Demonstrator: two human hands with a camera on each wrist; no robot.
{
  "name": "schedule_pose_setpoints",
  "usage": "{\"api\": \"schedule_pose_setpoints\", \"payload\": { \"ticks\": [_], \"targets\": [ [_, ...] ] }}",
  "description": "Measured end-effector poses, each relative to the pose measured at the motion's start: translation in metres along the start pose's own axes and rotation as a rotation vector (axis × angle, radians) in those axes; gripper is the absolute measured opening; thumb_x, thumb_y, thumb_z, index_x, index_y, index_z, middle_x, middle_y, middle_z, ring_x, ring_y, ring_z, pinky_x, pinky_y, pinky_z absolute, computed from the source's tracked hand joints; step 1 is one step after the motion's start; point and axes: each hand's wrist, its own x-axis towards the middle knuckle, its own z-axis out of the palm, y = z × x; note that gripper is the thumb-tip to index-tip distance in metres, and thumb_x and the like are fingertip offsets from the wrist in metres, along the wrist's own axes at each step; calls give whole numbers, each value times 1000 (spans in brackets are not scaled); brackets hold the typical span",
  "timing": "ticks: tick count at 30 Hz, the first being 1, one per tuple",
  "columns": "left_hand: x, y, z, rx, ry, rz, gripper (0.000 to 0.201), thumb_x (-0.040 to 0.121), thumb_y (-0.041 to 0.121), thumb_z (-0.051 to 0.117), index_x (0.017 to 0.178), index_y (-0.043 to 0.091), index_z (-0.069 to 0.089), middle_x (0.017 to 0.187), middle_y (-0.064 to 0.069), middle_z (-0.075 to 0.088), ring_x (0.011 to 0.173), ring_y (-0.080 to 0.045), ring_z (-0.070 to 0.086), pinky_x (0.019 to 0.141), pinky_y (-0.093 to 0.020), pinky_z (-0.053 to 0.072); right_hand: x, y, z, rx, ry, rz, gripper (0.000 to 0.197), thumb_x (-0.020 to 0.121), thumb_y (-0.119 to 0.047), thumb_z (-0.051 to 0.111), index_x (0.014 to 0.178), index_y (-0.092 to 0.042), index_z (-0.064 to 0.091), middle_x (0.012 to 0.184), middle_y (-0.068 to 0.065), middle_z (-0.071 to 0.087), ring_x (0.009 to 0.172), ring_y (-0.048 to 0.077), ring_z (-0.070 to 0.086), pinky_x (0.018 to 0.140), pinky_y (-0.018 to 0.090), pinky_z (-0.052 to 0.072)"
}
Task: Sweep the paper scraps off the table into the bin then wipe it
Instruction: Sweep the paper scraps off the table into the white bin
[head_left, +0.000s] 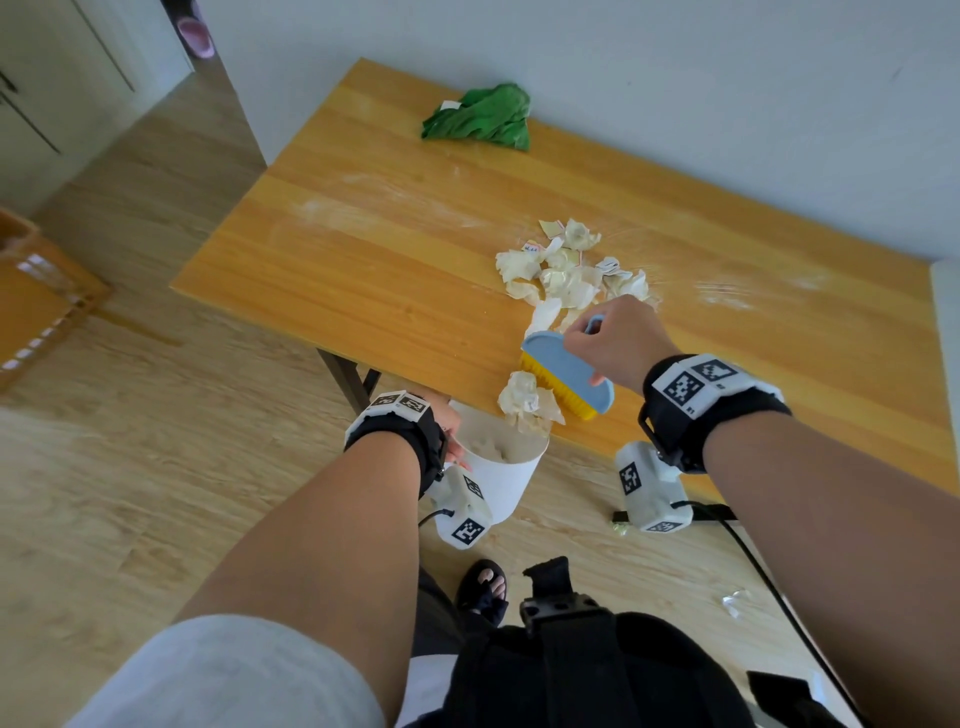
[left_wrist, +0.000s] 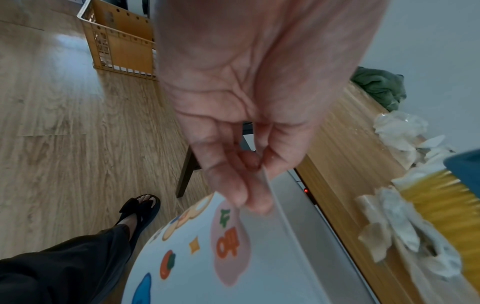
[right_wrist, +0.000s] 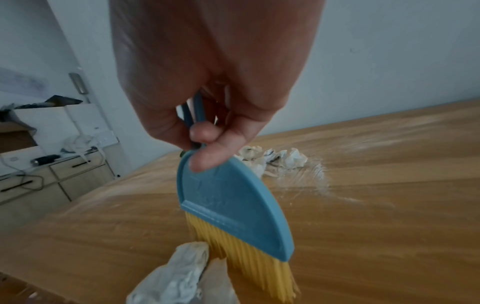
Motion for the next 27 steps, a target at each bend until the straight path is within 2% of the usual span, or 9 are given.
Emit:
{"api": "schedule_pose_setpoints", "payload": {
  "ticks": [2,6,9,13,15,17,21,23,27],
  "targets": [
    [0,0,0,-2,2,33,37,97,0,45,134,-6,48,117,-26,65,62,-22,62,71,-33,59,1,-4,3,-4,-38,-14,23,87,-12,49,64,-10,50,101,36,64,42,15,67,51,26,34],
    [-5,0,-2,-9,-10,44,36,97,0,46,132,-7,48,117,-27,65,62,-22,62,71,-33,58,1,-11,7,-14,-85,34,28,86,-13,50,80,12,62,64,22,57,46,15,68,45,19,34],
    [-7,-1,-3,-7,-14,40,36,97,1,46,132,-7,48,121,-27,64,62,-22,62,64,-30,57,0,-15,10,18,-98,27,29,86,-13,51,88,13,64,57,15,56,42,12,66,47,21,36],
    [-7,-3,-6,-11,-1,24,36,97,2,46,133,-5,49,107,-24,67,63,-24,64,63,-30,57,1,-21,5,81,-20,0,26,86,-12,54,85,9,69,72,26,68,36,10,61,48,21,40],
    [-8,-2,-8,-7,0,28,37,97,2,46,134,-4,48,116,-26,66,66,-25,64,66,-31,58,4,-22,-1,139,65,-4,27,84,-11,54,86,13,66,94,34,67,35,10,60,55,28,42],
    [-8,-2,-10,-3,6,32,38,97,2,46,134,-3,48,121,-26,64,66,-25,64,66,-31,58,7,-24,-6,178,141,-4,28,82,-10,54,86,16,63,100,35,65,35,12,59,57,31,41],
    [-4,-5,-14,-14,35,37,39,96,1,46,135,-2,47,124,-27,63,63,-24,62,68,-33,58,13,-27,-11,163,238,-11,25,80,-8,53,79,14,64,87,29,69,45,28,50,51,30,40],
    [-2,-6,-18,-21,57,40,39,96,1,46,134,-4,48,123,-28,63,63,-24,62,74,-36,58,14,-29,-10,138,265,-23,24,80,-8,54,78,12,67,76,24,66,52,27,46,52,32,39],
    [-2,-6,-22,-24,70,39,39,96,1,46,134,-5,48,122,-28,63,64,-24,62,76,-37,59,13,-37,-6,115,248,-83,19,86,-8,55,79,-8,72,70,-4,61,66,37,64,60,41,54]
  ]
}}
